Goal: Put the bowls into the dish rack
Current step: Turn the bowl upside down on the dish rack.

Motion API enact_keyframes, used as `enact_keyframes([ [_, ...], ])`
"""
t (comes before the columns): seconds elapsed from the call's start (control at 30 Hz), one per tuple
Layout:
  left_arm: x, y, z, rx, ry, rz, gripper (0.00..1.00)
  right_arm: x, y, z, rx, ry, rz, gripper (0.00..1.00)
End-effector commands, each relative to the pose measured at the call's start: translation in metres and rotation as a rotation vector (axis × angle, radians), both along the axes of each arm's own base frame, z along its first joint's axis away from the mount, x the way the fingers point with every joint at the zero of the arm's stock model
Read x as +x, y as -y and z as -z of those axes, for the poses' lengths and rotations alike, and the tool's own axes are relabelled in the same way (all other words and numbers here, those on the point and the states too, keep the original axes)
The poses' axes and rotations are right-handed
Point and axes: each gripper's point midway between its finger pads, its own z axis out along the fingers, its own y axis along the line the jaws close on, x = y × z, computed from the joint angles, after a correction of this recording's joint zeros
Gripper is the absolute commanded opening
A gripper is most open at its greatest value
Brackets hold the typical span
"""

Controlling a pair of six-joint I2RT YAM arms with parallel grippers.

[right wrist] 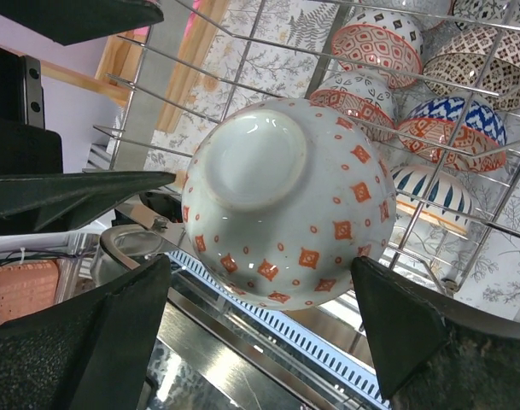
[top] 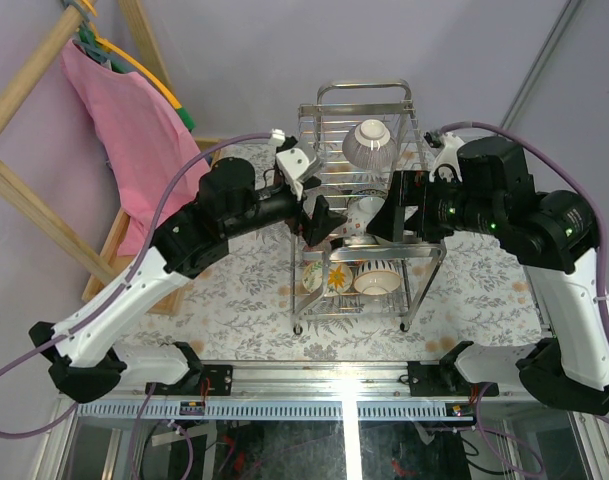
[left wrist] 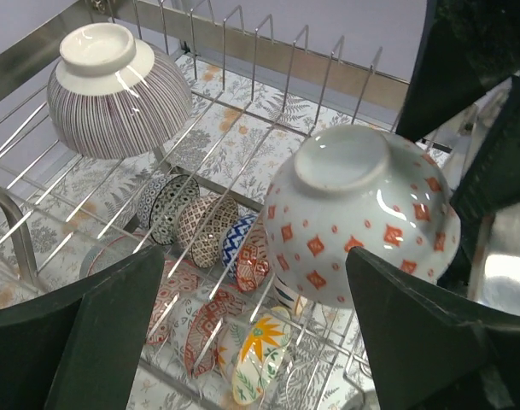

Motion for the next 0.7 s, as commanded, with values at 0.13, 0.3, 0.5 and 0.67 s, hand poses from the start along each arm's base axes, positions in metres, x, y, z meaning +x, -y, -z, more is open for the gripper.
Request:
enact_keyframes([
  [0.13,-0.013,-0.028,-0.036,-0.121,0.094,-0.058,0.9,0.019,0.001,-0.034,0.027,0.252,-0.021,0.95],
  [0.3,-0.015,-0.035,-0.037,-0.131,0.098,-0.074,0.9,0.029,0.003,-0.057,0.008,0.392,-0.044,0.96],
  [0.5,-0.022,-0.045,-0.032,-0.152,0.083,-0.091,0.91,0.05,-0.005,-0.034,-0.168,0.34,-0.118,0.95],
  [0.67,-0.028,-0.052,-0.023,-0.155,0.06,-0.099,0.91,0.052,-0.009,-0.014,-0.225,0.326,-0.151,0.95],
])
